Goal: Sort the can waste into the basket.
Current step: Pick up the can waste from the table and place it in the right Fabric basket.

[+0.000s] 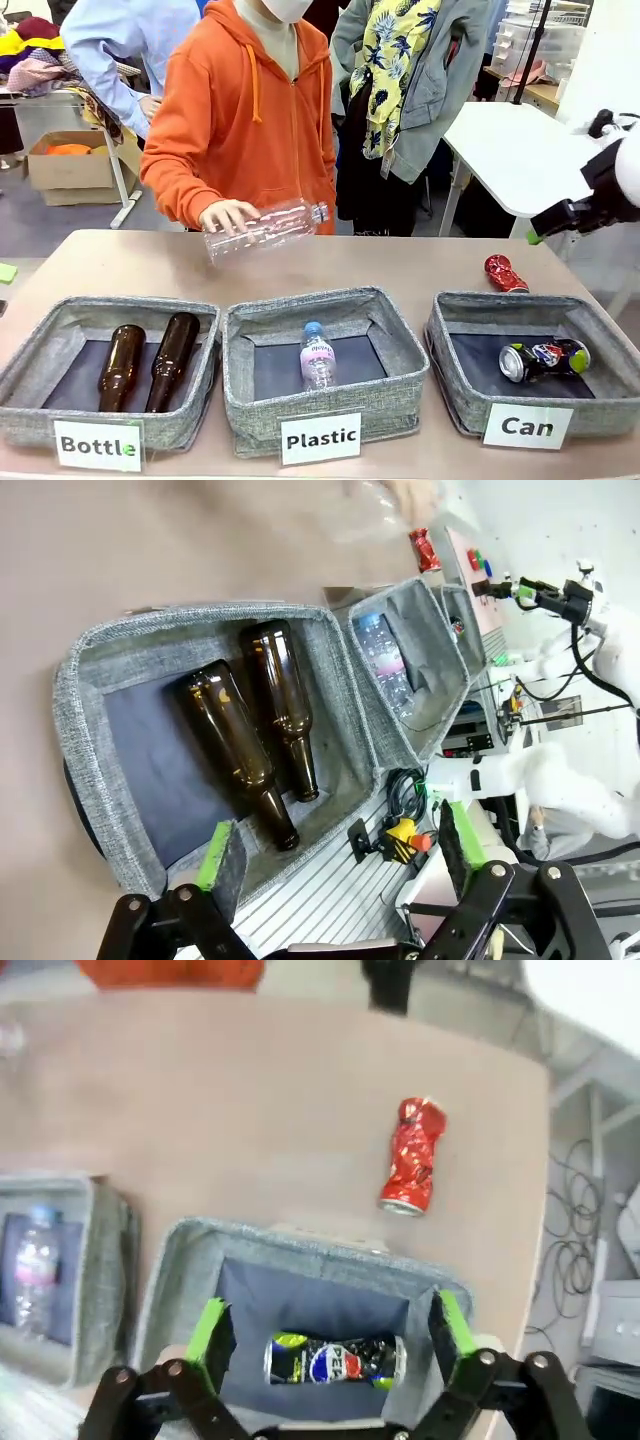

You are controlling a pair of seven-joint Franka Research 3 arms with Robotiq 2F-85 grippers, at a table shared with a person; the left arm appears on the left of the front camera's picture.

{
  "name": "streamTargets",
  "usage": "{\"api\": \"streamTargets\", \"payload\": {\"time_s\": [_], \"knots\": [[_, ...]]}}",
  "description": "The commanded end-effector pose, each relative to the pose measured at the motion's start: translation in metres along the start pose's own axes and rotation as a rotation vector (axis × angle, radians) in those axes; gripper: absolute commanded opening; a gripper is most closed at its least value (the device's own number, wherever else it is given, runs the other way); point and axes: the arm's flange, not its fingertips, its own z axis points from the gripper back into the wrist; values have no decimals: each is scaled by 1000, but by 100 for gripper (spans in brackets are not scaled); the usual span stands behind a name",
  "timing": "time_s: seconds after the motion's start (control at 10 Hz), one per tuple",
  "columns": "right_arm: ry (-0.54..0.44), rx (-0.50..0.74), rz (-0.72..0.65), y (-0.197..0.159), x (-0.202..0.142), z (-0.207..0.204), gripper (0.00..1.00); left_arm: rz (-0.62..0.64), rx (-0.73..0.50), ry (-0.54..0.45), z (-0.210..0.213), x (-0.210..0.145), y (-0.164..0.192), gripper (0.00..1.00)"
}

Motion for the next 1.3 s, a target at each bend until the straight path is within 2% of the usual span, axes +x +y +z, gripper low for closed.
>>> {"api": "streamTargets", "payload": {"time_s": [0.0, 0.1, 0.2, 0.3, 0.4, 0.7, 0.8, 0.9, 1.0, 1.2], "knots": [[118, 122, -13, -10, 6, -7, 100, -15, 0, 7, 3, -3, 2, 100], [0, 0, 0, 0, 0, 0, 100, -15, 0, 7, 3, -3, 2, 100], [40, -193, -69, 14, -1, -11, 100, -15, 0, 7, 3, -3, 2, 100], [105, -288, -97, 16, 5, -25, 100, -15, 0, 7, 3, -3, 2, 100], [131, -268, -155, 8, 19, -34, 100, -15, 0, 7, 3, -3, 2, 100], [286, -134, -128, -38, 66, -105, 100, -15, 0, 7, 3, -3, 2, 100], [313, -106, -123, -57, 74, -130, 100, -15, 0, 7, 3, -3, 2, 100], [382, -92, -131, -69, 80, -150, 100, -15, 0, 7, 3, -3, 2, 100], [407, -116, -136, -76, 85, -169, 100, -15, 0, 7, 3, -3, 2, 100], [456, -51, -112, -91, 90, -207, 100, -15, 0, 7, 3, -3, 2, 100]]}}
